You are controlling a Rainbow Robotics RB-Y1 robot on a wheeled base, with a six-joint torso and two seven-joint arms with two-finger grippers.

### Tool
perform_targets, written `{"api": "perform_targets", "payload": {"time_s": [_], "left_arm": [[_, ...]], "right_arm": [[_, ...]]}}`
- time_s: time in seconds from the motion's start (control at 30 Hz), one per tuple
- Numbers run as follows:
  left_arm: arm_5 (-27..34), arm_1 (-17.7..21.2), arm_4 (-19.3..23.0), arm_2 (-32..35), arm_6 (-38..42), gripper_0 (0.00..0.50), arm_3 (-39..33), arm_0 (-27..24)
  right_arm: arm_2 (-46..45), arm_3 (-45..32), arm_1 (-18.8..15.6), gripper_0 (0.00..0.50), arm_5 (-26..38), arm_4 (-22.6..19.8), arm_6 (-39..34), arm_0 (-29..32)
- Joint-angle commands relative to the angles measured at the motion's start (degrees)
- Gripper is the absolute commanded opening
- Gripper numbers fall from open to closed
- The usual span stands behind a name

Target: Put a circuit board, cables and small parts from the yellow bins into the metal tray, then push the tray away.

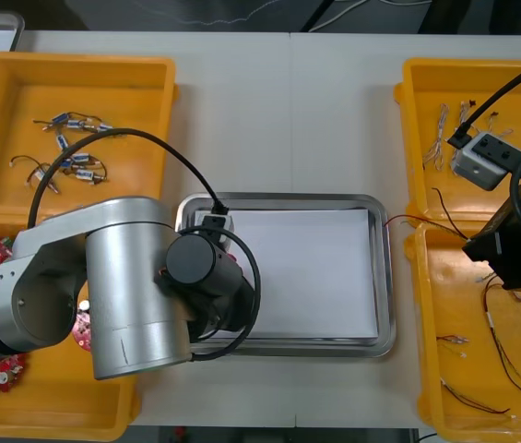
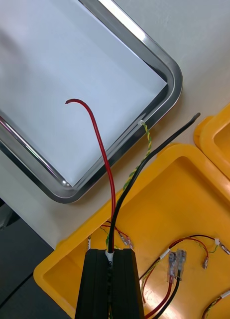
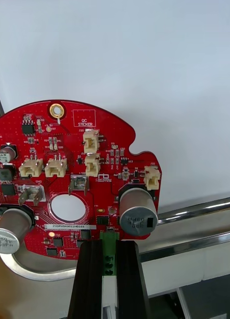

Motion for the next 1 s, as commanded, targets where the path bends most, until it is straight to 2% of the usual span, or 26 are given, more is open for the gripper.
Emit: {"api": "perform_targets", "payload": {"time_s": [0.03, 0.37, 1.0], "left_arm": [[-0.7, -1.97, -1.74, -2.91, 4.13, 0.0, 0.34, -1.89], [-6.06, -2.49, -5.79, -7.75, 6.5, 0.0, 4.12, -1.89], [-9.75, -3.55, -7.72, -10.3, 8.53, 0.0, 7.9, -1.89]], "right_arm": [[0.27, -1.16, -2.45, 0.0, -0.01, -0.9, -1.34, -1.77], [0.36, -1.07, -2.54, 0.0, 0.43, -0.72, -1.42, -1.77], [0.36, -0.89, -2.45, 0.0, 0.52, -0.64, -1.34, -1.77]]}}
